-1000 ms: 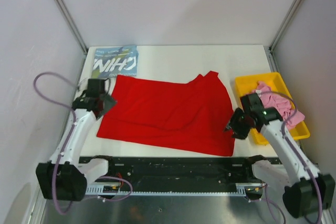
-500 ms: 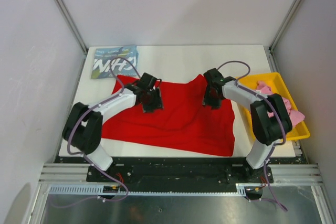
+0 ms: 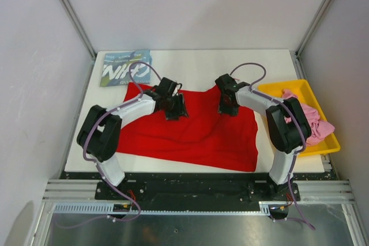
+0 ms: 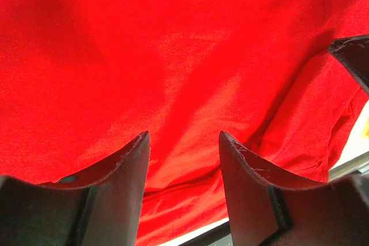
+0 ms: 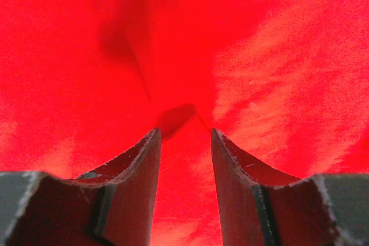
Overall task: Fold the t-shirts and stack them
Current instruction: Fold the flattened tshirt in 1/3 of the way
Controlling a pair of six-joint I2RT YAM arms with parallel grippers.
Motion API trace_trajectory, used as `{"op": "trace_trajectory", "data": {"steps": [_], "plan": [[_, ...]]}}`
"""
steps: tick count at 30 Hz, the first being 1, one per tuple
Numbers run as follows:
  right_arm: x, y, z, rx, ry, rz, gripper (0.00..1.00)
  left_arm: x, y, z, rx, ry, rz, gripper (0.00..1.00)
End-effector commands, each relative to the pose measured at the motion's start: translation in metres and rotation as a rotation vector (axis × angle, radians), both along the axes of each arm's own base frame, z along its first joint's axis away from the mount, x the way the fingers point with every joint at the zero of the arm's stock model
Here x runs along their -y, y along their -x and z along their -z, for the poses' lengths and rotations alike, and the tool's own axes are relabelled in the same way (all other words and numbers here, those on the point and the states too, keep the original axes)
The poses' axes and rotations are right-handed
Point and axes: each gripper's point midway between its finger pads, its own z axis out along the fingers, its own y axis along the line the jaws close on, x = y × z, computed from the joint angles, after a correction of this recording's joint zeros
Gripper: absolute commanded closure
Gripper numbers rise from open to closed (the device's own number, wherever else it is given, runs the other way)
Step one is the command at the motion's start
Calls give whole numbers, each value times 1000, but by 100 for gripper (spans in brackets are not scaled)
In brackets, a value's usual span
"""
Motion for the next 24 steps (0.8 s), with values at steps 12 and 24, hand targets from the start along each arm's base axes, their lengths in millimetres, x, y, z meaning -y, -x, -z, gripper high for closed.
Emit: {"op": "trace_trajectory", "data": {"steps": [12, 24], "plan": [[-10, 14, 4, -20, 64, -41, 67, 15, 0, -10, 22, 75, 30, 44], [-2, 44, -14, -6, 31, -13, 100, 43, 17, -11, 1, 129, 151, 46]]}}
